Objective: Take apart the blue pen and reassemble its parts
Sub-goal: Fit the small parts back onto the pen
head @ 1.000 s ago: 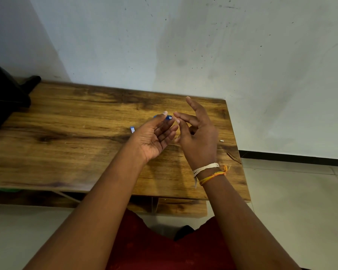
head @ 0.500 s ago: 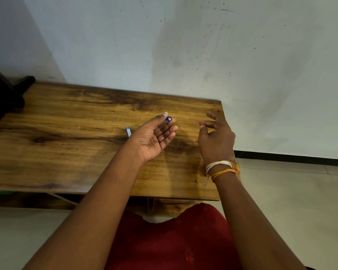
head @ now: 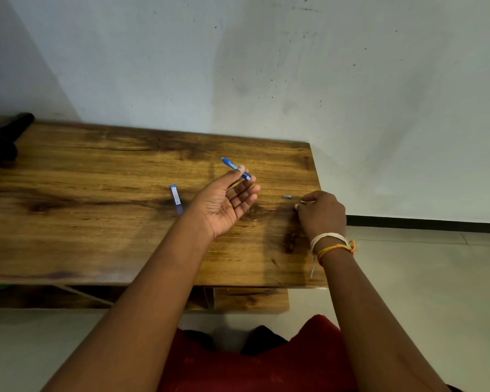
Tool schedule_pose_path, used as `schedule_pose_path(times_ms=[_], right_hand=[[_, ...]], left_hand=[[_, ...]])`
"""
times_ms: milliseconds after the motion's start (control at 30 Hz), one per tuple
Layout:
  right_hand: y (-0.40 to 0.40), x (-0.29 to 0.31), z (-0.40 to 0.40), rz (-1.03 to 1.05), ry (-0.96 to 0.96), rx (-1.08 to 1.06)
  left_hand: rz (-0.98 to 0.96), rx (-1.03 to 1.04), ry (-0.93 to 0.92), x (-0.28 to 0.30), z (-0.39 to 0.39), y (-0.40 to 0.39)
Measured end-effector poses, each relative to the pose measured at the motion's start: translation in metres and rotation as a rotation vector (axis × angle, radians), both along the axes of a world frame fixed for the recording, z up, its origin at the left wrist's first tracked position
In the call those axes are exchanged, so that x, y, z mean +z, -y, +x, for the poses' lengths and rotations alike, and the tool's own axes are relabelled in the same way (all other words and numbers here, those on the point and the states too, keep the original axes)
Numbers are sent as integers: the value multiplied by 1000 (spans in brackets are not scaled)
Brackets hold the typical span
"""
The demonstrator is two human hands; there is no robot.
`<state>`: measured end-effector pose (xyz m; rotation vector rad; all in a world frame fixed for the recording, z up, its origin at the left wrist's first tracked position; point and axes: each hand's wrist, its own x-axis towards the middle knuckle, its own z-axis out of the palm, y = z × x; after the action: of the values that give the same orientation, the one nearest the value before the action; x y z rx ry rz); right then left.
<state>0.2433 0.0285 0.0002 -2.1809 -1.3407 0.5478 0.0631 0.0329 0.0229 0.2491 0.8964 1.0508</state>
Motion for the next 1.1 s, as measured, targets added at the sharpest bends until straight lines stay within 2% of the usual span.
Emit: schedule_pose_path(times_ms=[433, 467, 600, 700, 867, 1100], right_hand=[[2, -3, -1, 69, 77, -45], [1, -1, -4, 100, 34, -44], [1, 14, -25, 242, -365, 60], [5, 21, -43, 365, -403, 183], [10, 22, -52, 438, -475, 342], [9, 23, -54, 470, -494, 356]], left_hand=[[-3, 5, -9, -3, -1, 1], [-5, 8, -6, -3, -2, 1], [-16, 40, -3, -3, -3, 1], [-15, 68, -10, -2, -2, 0], [4, 87, -17, -2, -4, -1], [8, 67, -31, -2, -4, 2]])
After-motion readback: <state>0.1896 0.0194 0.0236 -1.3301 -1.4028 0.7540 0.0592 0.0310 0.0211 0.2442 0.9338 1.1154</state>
